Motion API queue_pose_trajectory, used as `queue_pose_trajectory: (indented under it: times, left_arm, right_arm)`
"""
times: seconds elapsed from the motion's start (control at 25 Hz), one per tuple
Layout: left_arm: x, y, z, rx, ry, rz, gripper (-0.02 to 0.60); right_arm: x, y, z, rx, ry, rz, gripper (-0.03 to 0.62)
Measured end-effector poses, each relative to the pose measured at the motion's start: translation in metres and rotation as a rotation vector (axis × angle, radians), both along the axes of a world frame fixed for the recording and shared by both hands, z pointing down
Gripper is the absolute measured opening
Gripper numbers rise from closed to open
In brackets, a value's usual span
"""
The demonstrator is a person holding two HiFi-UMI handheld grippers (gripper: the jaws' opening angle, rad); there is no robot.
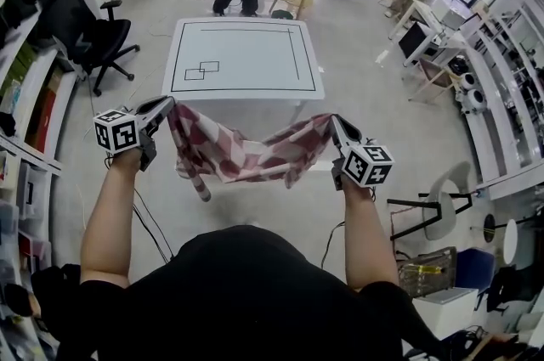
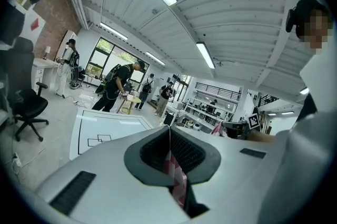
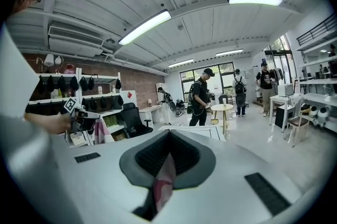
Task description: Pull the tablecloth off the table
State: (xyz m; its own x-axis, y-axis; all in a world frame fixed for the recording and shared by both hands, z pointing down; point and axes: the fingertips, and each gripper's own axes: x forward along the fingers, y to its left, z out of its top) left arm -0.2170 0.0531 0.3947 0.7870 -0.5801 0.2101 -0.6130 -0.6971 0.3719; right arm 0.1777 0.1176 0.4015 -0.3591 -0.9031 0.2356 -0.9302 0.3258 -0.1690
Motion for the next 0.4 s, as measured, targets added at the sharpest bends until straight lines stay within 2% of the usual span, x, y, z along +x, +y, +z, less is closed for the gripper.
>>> queue_pose_trajectory:
  times: [0.4]
  left_arm:
    - [-0.0091,-0.0037,0.0091,-0.019,-0.001,-0.001,0.021]
  right_arm:
    - [0.0031,-0.0053,0.0067,-0.01,-0.002,0.018,0.029]
